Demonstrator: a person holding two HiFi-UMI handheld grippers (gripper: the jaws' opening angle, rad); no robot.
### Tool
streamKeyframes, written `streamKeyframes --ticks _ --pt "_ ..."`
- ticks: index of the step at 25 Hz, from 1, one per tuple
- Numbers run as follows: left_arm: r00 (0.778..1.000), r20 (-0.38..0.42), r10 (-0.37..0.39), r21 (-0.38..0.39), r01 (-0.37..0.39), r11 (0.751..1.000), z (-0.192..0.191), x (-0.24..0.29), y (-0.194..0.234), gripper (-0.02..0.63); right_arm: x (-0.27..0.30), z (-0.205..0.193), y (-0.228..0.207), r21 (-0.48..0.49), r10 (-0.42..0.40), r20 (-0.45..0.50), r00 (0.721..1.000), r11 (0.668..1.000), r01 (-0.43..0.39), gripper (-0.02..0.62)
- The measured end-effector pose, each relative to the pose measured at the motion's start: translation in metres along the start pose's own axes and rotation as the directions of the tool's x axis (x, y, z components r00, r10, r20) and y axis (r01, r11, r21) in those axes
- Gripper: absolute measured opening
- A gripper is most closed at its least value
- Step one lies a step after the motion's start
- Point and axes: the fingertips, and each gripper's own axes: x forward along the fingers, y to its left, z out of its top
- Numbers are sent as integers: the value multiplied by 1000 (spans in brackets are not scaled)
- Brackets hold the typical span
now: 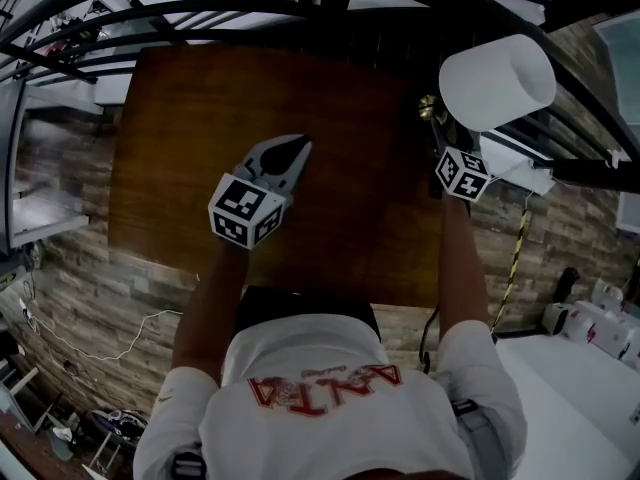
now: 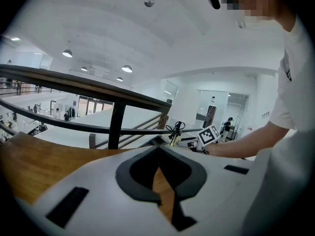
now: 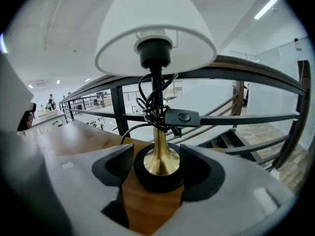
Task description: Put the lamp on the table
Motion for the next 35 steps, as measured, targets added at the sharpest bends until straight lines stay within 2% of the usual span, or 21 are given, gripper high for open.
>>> streamKeyframes --ticks 7,8,10,12,15,17,19,21,24,30,35 --pt "999 2 -41 71 40 997 18 -22 -19 9 -53 1 18 32 -55 18 998 998 54 259" --pt "998 11 -56 70 55 996 22 -26 -21 9 -63 5 22 26 -78 29 997 997 78 243" --pt "996 37 -87 69 84 994 30 -35 -21 9 -81 15 36 11 -114 63 992 994 113 167" --pt "992 58 -110 77 106 991 37 -46 -22 9 -98 26 58 14 -103 104 989 995 102 135" --pt "988 74 -136 98 128 987 46 -61 -29 9 -124 43 90 22 -47 150 988 999 44 125" --pt "987 75 -143 110 135 985 48 -68 -34 9 -142 54 108 13 -28 171 985 1000 26 85" --pt "986 79 -147 115 137 984 52 -76 -38 9 -161 67 122 -4 -31 194 980 999 33 53" --pt "984 90 -151 124 140 982 59 -85 -43 9 -184 83 131 -37 -68 228 971 996 78 20" --pt "982 113 -150 147 133 980 73 -101 -48 9 -215 105 140 -43 -106 272 956 992 122 3" --pt "984 135 -113 179 88 980 98 -130 -56 9 -265 127 170 -27 -64 300 952 997 75 3" --pt "977 163 -141 204 107 973 114 -143 -66 9 -284 139 180 -18 -33 314 949 999 41 3"
